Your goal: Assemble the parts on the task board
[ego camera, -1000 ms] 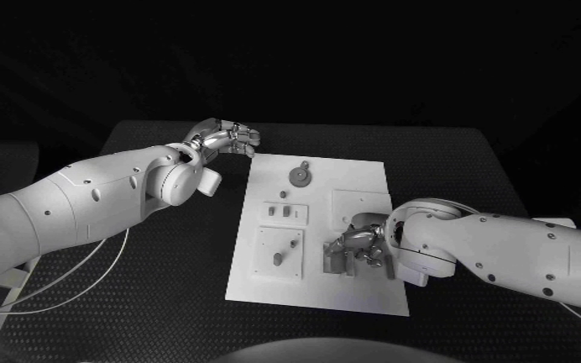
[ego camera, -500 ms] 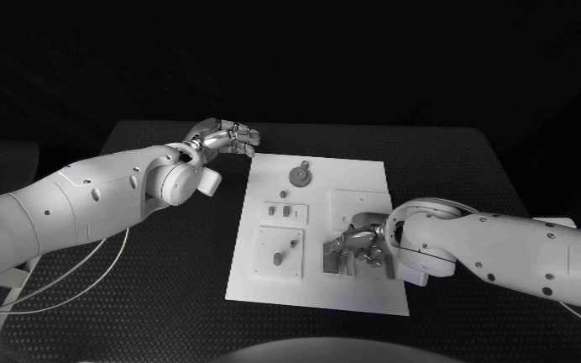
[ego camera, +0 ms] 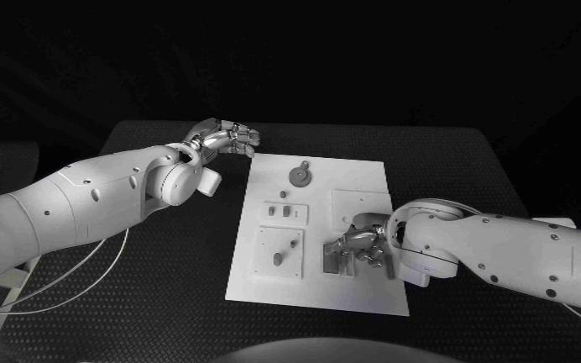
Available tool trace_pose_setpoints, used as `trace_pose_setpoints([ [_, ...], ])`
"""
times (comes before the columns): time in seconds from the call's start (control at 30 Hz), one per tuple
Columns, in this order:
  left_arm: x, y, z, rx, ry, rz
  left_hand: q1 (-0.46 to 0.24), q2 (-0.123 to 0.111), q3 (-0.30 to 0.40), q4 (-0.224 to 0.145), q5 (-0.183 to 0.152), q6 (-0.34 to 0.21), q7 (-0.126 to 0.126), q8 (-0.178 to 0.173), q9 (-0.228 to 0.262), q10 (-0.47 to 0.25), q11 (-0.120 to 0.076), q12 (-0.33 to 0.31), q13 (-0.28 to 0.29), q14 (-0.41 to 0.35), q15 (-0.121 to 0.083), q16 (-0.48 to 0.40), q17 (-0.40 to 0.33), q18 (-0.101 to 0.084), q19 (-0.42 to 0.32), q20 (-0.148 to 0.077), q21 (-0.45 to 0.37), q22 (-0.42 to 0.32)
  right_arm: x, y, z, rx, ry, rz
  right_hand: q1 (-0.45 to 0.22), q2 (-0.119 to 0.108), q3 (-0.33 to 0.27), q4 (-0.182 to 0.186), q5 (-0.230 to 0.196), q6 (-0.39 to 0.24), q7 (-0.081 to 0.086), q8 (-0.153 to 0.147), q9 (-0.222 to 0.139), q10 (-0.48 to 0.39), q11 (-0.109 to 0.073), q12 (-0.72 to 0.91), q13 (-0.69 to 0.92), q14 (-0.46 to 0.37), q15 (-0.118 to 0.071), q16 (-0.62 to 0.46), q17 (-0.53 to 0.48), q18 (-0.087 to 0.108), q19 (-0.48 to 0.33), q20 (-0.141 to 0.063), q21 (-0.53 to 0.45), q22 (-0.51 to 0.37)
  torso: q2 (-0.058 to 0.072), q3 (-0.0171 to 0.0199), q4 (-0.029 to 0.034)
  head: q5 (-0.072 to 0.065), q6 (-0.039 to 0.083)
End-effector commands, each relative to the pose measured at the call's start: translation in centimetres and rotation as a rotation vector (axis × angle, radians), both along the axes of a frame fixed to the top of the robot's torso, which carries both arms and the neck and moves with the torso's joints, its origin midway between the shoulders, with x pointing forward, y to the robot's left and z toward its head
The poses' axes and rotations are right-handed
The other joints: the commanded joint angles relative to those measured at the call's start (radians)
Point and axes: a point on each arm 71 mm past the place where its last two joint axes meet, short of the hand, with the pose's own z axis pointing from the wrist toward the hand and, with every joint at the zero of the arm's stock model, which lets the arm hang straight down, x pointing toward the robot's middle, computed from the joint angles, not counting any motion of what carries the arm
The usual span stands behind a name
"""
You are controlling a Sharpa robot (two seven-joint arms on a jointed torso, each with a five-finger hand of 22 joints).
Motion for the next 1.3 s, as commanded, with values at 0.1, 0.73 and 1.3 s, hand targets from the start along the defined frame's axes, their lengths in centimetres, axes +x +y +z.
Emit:
trace_pose_setpoints([
  [0.1, 0.0, -0.1, 0.1, -0.011, -0.002, -0.011, -0.011, 0.002, 0.0, 0.005, 0.002, -0.006, -0.001, 0.005, -0.001, -0.003, 0.0, 0.002, -0.002, 0.004, 0.0, -0.004, 0.002, 0.007, 0.006, 0.001, -0.007, 0.001, 0.3, -1.0, 1.3, 0.018, -0.051, 0.023, 0.029, 0.034, -0.023, -0.038, -0.002, -0.006, 0.004, -0.001, 0.004, -0.003, 0.001, 0.002, 0.003, -0.003, 0.002, -0.003, 0.001, 0.049, -0.001, -0.002, -0.001, 0.015, -0.001, 0.0007, -0.0007, 0.0, 0.005],
  [0.73, 0.0, -0.5, 0.1, -0.015, -0.001, -0.019, -0.012, 0.002, 0.0, 0.006, 0.002, -0.005, -0.001, 0.006, -0.001, -0.002, 0.0, 0.002, -0.001, 0.005, 0.0, -0.005, 0.003, 0.007, 0.006, 0.001, -0.007, 0.002, 1.9, -9.2, 4.4, -0.168, -0.067, -0.014, 0.26, 0.098, -0.057, -0.203, -0.002, -0.005, 0.003, 0.023, 0.046, 0.046, 0.001, 0.079, 0.055, 0.025, 0.006, 0.012, 0.043, 0.049, 0.013, 0.001, 0.007, 0.016, 0.0, 0.0022, -0.0003, -0.024, 0.017],
  [1.3, 0.0, -0.5, 0.1, -0.015, -0.001, -0.02, -0.013, 0.002, 0.0, 0.006, 0.001, -0.004, -0.001, 0.006, -0.001, -0.001, 0.0, 0.003, -0.001, 0.005, 0.0, -0.006, 0.005, 0.007, 0.007, 0.001, -0.008, 0.002, 0.6, -10.0, 2.5, -0.253, -0.069, 0.03, 0.192, 0.08, -0.077, -0.133, -0.001, -0.003, -0.003, 0.033, 0.091, 0.049, -0.005, 0.091, 0.067, 0.025, 0.001, 0.016, 0.049, 0.049, 0.011, 0.004, 0.003, 0.015, 0.0, 0.0005, -0.0005, -0.037, 0.013],
])
